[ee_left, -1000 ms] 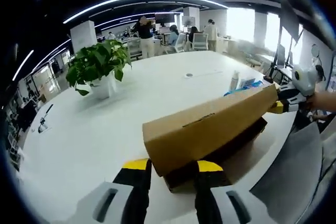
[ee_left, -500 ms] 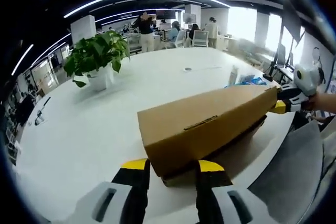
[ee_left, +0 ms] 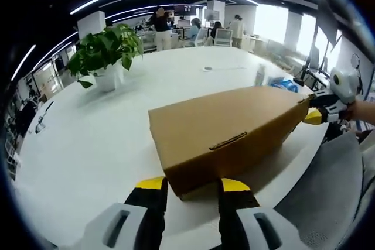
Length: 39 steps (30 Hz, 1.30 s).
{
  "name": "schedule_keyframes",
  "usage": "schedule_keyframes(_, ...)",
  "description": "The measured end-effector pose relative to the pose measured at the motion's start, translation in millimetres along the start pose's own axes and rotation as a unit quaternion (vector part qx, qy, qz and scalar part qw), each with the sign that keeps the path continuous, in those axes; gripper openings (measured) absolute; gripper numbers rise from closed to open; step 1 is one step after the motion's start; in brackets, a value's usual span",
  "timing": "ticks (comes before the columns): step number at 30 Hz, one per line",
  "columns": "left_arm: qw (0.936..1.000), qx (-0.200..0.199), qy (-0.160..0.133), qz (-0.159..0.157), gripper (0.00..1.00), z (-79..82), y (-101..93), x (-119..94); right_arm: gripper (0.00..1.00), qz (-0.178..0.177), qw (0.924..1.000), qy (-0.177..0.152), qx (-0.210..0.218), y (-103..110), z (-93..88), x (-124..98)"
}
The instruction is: Operate the shoe box by opening the lid, removing the specified soft item, and placing it in the target area until the item is outside and the box remains undamaged.
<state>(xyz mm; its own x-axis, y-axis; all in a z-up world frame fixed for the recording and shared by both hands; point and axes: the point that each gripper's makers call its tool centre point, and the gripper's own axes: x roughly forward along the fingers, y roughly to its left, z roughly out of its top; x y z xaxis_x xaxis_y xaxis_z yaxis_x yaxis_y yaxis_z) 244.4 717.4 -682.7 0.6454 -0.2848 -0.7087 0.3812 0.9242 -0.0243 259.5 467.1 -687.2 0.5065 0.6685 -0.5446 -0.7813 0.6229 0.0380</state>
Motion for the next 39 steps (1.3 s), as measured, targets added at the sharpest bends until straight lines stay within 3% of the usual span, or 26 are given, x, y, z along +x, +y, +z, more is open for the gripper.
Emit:
schedule_keyframes(20, 0.9995, -0.009, 0.024, -0.02, 0.37, -21.9, -6.0, 13.4, 0.32, 0.015, 0.9995, 0.028, 0.004, 6.3, -17.4, 10.2)
schedule_keyframes(39, 0.9988, -0.022, 0.041, -0.015, 0.36, -32.8, -2.7, 29.8, 0.27, 0.014, 0.9981, 0.058, -0.014, 0.9, -33.1, 22.9)
